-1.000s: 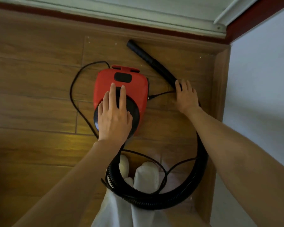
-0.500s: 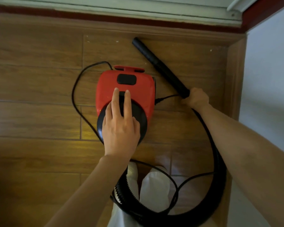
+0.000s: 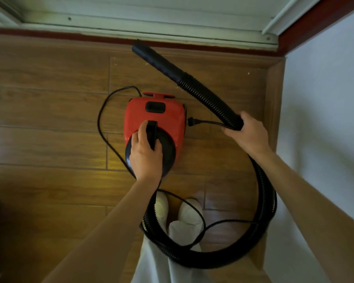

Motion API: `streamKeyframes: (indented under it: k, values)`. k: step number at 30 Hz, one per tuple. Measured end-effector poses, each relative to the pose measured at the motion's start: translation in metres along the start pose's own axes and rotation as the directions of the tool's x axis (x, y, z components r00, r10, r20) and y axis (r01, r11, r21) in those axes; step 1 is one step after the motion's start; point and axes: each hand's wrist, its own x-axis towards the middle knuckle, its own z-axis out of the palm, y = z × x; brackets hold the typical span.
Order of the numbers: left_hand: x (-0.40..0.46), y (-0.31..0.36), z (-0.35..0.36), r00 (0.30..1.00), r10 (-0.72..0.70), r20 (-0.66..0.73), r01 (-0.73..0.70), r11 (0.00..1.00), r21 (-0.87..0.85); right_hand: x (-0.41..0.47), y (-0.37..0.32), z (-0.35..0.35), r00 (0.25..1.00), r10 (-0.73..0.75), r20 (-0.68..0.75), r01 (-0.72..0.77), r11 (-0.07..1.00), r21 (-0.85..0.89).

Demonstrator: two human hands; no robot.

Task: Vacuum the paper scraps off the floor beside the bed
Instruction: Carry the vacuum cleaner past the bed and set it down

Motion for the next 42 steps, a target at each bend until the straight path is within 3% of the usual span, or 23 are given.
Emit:
streamKeyframes:
  k: [3, 7, 16, 21, 29, 32, 36, 42]
  values:
    - [0.004, 0.009, -0.005, 0.982, -0.190, 0.010, 0.191, 0.979, -0.069, -0.027, -0.011, -0.004, 0.999, 0.015, -0.036, -0.016, 0.999, -0.035]
    - [0.010, 0.017, -0.015, 0.945, -0.323, 0.051, 0.325, 0.944, -0.052, -0.063, -0.026, -0.006, 0.992, 0.011, -0.126, -0.024, 0.994, -0.103]
    - [-0.040, 0.023, -0.075, 0.962, -0.272, 0.004, 0.272, 0.962, -0.027, -0.132, -0.076, -0.038, 0.983, -0.049, -0.178, 0.034, 0.996, -0.084]
    - [-0.089, 0.043, -0.170, 0.962, -0.260, -0.083, 0.253, 0.964, -0.084, -0.187, -0.134, -0.088, 0.991, -0.065, -0.115, 0.062, 0.998, -0.031]
    - [-0.194, 0.090, -0.369, 0.948, -0.237, -0.212, 0.214, 0.969, -0.127, -0.322, -0.264, -0.191, 0.969, -0.241, -0.051, 0.243, 0.969, 0.039]
    - [-0.237, 0.102, -0.444, 0.916, -0.256, -0.310, 0.214, 0.963, -0.163, -0.373, -0.317, -0.221, 0.940, -0.341, -0.026, 0.341, 0.939, 0.032]
    - [-0.283, 0.103, -0.531, 0.867, -0.300, -0.398, 0.212, 0.945, -0.251, -0.430, -0.390, -0.248, 0.848, -0.530, -0.023, 0.530, 0.848, 0.006]
    - [-0.331, 0.053, -0.617, 0.794, -0.419, -0.441, 0.232, 0.879, -0.417, -0.485, -0.489, -0.251, 0.790, -0.609, 0.067, 0.612, 0.791, -0.029]
